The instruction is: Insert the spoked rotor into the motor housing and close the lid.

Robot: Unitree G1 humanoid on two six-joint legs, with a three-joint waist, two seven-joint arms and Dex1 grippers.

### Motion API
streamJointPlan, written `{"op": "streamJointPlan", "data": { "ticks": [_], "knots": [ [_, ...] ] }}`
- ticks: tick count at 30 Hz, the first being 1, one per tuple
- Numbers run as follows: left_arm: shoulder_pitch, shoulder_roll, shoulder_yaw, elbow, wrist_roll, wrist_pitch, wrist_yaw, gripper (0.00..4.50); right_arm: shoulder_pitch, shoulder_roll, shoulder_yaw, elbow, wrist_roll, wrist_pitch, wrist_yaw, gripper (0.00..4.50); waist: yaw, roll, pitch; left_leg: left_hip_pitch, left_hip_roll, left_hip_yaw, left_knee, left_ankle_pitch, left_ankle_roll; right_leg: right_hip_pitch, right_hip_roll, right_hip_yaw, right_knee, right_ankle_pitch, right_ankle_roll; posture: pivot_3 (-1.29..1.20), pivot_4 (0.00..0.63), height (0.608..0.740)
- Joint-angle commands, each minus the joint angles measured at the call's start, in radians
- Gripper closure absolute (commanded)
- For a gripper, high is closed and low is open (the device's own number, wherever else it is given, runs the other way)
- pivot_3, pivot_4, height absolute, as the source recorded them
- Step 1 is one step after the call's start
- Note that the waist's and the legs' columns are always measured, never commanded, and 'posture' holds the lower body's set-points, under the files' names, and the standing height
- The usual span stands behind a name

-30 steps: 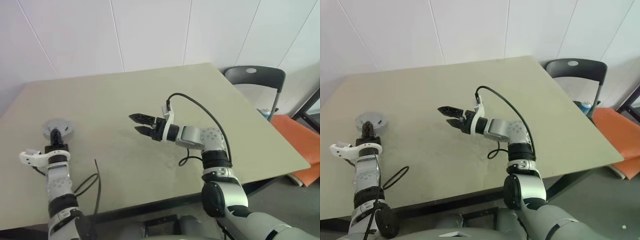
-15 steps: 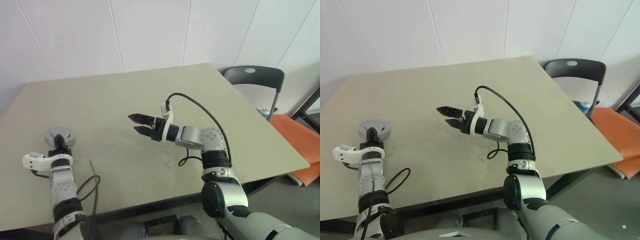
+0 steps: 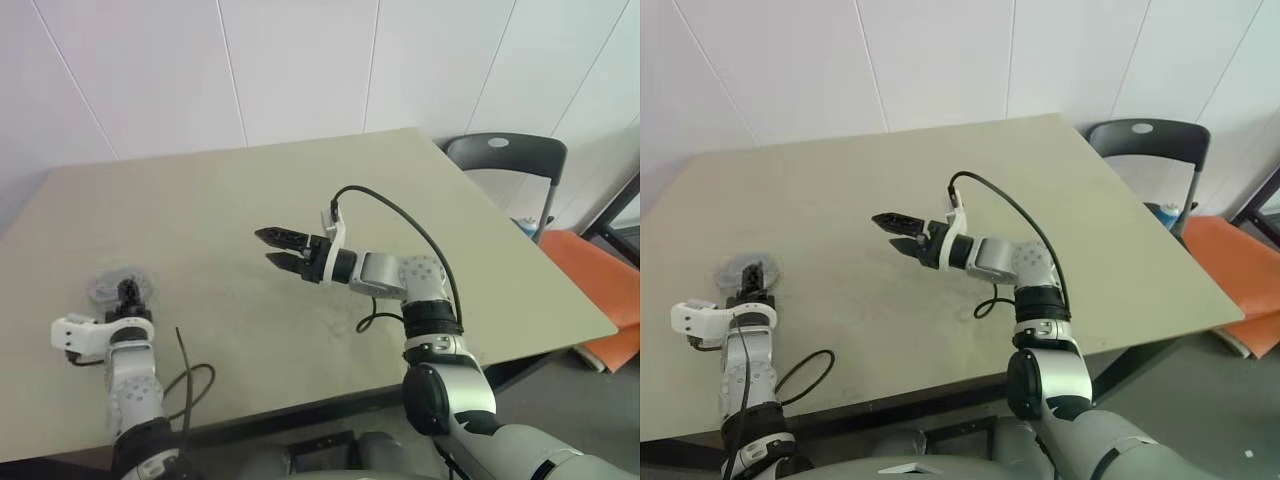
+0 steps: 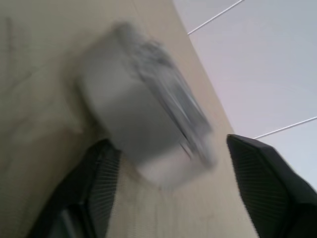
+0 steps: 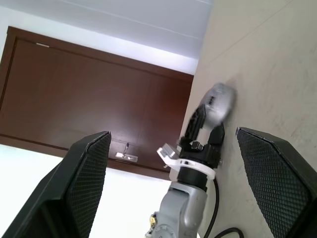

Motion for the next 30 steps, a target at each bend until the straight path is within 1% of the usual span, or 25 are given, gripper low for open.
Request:
{"op": "streamJointPlan", "data": {
  "ticks": [1,6,9,10,13,16,19,21,22,26,30],
  "knots": [
    [0.026,-0.030,-0.020,-0.080,-0.010,0.066,0.133,0.02,-0.017,0.051,0.004,-0.006,0.002,-0.009,0.019,0.27,0.000,0.000,0.000,0.001,0.000,0.000,0.000,0.000,0.000,0.001,0.000,0.000,0.000,0.000,0.000,0.00,0.000,0.740],
    [0.074,-0.096,-0.099,-0.304,-0.088,0.228,0.354,0.02,-0.024,0.042,0.008,0.002,-0.012,-0.013,0.029,0.27,0.004,0.000,0.000,0.000,0.000,0.000,0.000,0.000,0.000,0.001,0.000,0.000,-0.001,0.000,0.000,0.00,0.000,0.740],
    [0.084,-0.116,-0.140,-0.401,-0.146,0.298,0.447,0.02,-0.026,0.039,0.009,0.005,-0.021,-0.014,0.036,0.27,0.023,0.000,0.000,0.000,0.000,0.000,0.001,0.000,0.000,0.002,0.000,0.000,-0.001,0.000,0.001,0.00,0.000,0.740],
    [0.078,-0.102,-0.156,-0.421,-0.160,0.326,0.451,0.02,-0.026,0.039,0.009,0.006,-0.026,-0.014,0.039,0.27,0.030,0.000,0.000,0.000,0.000,0.000,0.002,0.000,0.000,0.002,0.000,0.000,-0.001,0.000,0.001,0.00,0.000,0.740],
    [0.047,-0.006,-0.221,-0.440,-0.145,0.409,0.376,0.02,-0.026,0.035,0.020,0.004,-0.042,-0.015,0.049,0.27,0.030,-0.001,0.001,0.000,0.000,-0.002,0.005,0.000,0.000,0.005,0.002,-0.003,-0.001,0.000,0.000,0.00,0.000,0.740],
    [-0.015,0.057,-0.236,-0.377,-0.113,0.411,0.334,0.02,-0.023,0.033,0.037,0.003,-0.082,-0.056,0.049,0.27,0.027,0.001,0.002,0.003,0.001,-0.001,0.007,0.000,0.000,0.008,0.003,-0.004,-0.001,-0.001,-0.001,0.00,0.000,0.740],
    [-0.067,0.169,-0.247,-0.257,0.009,0.403,0.280,0.02,-0.024,0.030,0.047,0.019,-0.141,-0.133,0.039,0.27,0.023,0.002,0.002,0.010,0.000,0.000,0.007,0.000,0.000,0.015,0.003,-0.004,-0.001,-0.004,-0.001,0.00,0.000,0.740],
    [-0.076,0.257,-0.263,-0.206,0.134,0.321,0.186,0.02,-0.024,0.027,0.047,0.022,-0.162,-0.164,0.040,0.27,0.015,0.002,0.003,0.011,0.000,0.001,0.006,0.000,0.000,0.015,0.004,-0.003,-0.001,-0.004,0.000,0.00,0.000,0.740],
    [-0.084,0.280,-0.251,-0.180,0.165,0.281,0.153,0.02,-0.024,0.026,0.048,0.022,-0.173,-0.177,0.041,0.27,0.013,0.002,0.003,0.011,0.000,0.001,0.005,0.000,0.000,0.014,0.005,-0.003,-0.001,-0.004,-0.001,0.00,0.000,0.740],
    [-0.083,0.331,-0.201,-0.096,0.263,0.167,0.089,0.02,-0.022,0.030,0.049,0.026,-0.189,-0.189,0.054,0.27,0.013,0.002,0.002,0.011,0.001,0.000,-0.001,0.000,0.000,0.010,0.003,-0.002,-0.002,0.001,-0.001,0.00,0.000,0.740],
    [-0.080,0.371,-0.145,0.006,0.335,0.094,0.056,0.02,-0.023,0.036,0.056,0.021,-0.198,-0.191,0.065,0.27,0.016,0.002,0.002,0.009,0.001,0.000,-0.004,0.000,0.000,0.009,0.002,-0.001,-0.006,0.001,-0.001,0.00,0.000,0.740]
  ]
}}
